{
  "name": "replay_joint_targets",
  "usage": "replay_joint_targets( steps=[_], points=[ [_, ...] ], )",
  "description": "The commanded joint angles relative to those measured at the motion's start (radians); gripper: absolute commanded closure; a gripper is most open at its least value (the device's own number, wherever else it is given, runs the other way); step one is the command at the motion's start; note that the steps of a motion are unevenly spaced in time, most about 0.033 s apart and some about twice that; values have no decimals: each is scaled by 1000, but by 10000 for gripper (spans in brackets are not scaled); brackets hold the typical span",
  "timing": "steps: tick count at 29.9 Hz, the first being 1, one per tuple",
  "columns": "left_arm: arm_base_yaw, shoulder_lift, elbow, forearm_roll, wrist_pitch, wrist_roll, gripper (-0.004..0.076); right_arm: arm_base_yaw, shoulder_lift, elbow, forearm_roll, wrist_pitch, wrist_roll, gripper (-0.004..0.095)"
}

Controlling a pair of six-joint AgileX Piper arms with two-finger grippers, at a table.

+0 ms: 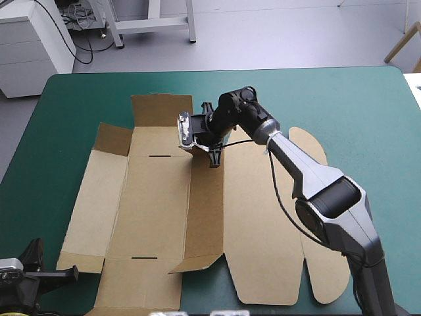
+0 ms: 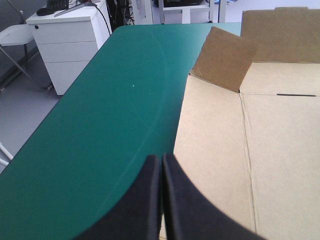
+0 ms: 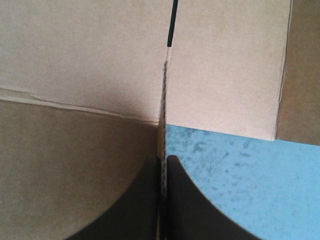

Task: Fold the box

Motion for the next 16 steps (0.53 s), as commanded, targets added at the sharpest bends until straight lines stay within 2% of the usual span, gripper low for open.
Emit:
replay_joint_targets(
  steps=[1,3,5,7,10,12,14,16],
  points=[
    [-2,-11,-22,15,-78,-7,734,-1,-48,-27,12,-32,-42,910],
    [-2,-11,-22,15,-78,-7,734,-1,-43,-27,11,-32,-42,857],
    [-2,-11,-22,15,-78,-7,734,-1,-43,-27,14,-32,-42,755],
    [-2,-11,-22,15,-78,-7,734,-1,-43,-34,16,-32,-26,578],
    [-2,-11,-22,15,-78,-7,734,-1,-49,-59,18,-32,39,256],
    [-2,-11,-22,15,-78,-7,734,-1,-62,-84,18,-19,89,123],
    [-2,-11,-22,15,-78,-7,734,-1,-77,-119,14,24,131,68],
    [-2,-11,-22,15,-78,-7,734,-1,-102,-167,11,86,165,71]
  ],
)
